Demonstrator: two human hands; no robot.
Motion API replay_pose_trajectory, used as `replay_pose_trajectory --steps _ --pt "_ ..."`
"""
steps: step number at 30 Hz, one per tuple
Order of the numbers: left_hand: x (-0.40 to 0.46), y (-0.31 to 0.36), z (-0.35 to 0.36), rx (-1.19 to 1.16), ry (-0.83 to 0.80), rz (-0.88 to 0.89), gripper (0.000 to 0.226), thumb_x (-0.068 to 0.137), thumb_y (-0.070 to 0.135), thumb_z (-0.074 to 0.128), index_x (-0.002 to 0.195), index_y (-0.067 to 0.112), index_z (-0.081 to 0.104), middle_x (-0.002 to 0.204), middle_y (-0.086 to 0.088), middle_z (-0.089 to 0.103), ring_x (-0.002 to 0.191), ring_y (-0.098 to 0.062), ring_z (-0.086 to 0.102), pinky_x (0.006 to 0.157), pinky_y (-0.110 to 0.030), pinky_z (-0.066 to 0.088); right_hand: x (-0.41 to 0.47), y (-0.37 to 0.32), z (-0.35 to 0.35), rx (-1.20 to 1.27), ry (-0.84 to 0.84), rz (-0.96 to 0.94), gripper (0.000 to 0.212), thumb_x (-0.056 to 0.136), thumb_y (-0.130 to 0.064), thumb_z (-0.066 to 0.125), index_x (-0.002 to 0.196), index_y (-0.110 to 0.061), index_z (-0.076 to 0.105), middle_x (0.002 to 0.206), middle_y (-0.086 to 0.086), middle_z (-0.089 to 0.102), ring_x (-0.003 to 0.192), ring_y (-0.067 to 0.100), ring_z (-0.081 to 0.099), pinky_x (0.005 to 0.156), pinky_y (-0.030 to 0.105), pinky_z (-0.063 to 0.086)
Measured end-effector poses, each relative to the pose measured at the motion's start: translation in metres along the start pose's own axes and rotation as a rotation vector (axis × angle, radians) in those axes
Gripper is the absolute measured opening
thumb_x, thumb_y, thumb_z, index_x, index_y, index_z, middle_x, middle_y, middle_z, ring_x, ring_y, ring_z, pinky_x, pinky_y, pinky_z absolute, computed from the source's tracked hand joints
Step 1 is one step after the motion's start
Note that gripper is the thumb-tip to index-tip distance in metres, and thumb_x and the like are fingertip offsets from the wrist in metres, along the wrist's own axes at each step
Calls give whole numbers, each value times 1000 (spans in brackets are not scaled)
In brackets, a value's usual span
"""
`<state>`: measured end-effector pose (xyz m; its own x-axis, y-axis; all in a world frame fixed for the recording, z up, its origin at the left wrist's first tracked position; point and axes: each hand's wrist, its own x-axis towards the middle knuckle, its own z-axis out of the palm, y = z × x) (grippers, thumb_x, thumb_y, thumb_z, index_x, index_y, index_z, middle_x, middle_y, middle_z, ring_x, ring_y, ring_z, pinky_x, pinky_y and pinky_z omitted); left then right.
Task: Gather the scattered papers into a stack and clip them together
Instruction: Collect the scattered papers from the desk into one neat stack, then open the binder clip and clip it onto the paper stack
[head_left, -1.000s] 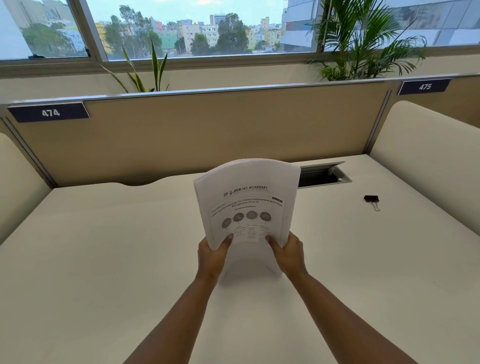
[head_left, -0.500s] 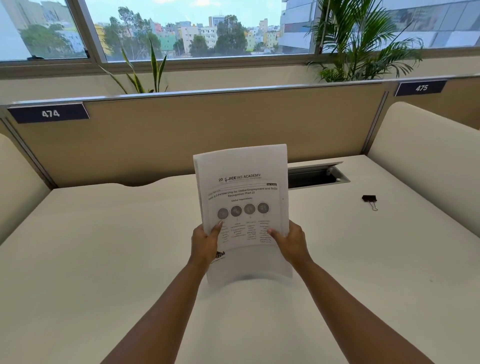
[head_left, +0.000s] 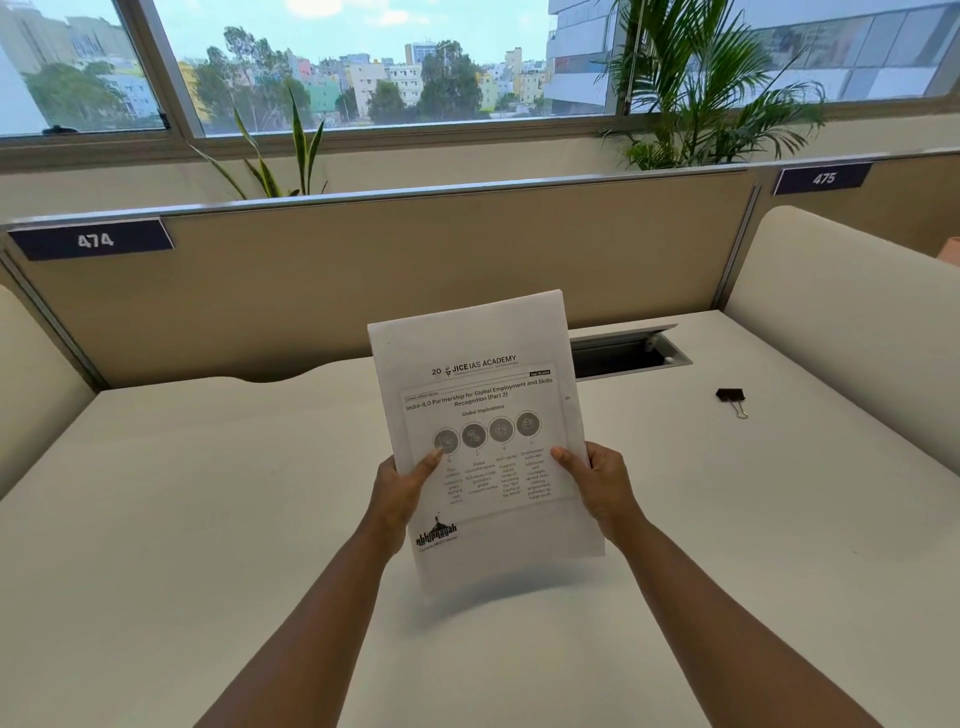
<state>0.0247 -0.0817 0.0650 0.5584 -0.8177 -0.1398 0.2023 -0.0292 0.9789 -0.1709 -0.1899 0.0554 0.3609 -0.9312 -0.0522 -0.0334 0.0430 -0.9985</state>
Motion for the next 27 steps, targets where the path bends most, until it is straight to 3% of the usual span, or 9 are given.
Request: replay_pose_trajectory --steps 5,10,15,19,23,27 --pt "5 4 2 -25 8 28 9 89 14 57 93 16 64 82 0 72 71 -13 70 64 -31 60 -4 4 -1 1 -4 7 10 88 -16 60 87 -8 66 82 5 70 71 19 69 62 25 60" --pt "6 -3 4 -15 41 -47 16 90 12 56 105 10 60 86 -7 67 74 -18 65 60 -31 58 -5 7 -3 -117 -33 22 7 87 -16 62 80 -16 64 86 7 70 76 22 68 71 33 58" --pt "7 -14 2 -45 -18 -256 23 90 19 55 113 13 59 94 -7 67 86 -25 64 77 -38 52 -1 18 -6 -237 27 108 17 85 -13 64 68 -13 61 83 11 66 75 23 61 65 30 50" --pt "1 -31 -3 84 -35 -401 33 93 17 51 125 8 53 116 -17 64 107 -34 61 97 -51 46 2 30 -5 -288 65 203 22 84 -14 66 63 -19 58 84 10 65 77 23 59 69 30 45" --pt "-3 -48 -2 177 -6 -430 33 94 0 42 126 -1 49 126 -23 58 113 -40 57 90 -43 48 6 43 -5 -430 21 273 5 83 -17 66 83 -13 63 90 9 64 87 26 62 77 34 48" --pt "5 -64 -2 200 36 -454 29 91 0 46 119 -2 55 120 -25 61 99 -36 61 89 -45 50 6 52 -5 -483 35 338 25 83 -17 66 102 0 68 95 12 66 88 25 61 79 35 48"
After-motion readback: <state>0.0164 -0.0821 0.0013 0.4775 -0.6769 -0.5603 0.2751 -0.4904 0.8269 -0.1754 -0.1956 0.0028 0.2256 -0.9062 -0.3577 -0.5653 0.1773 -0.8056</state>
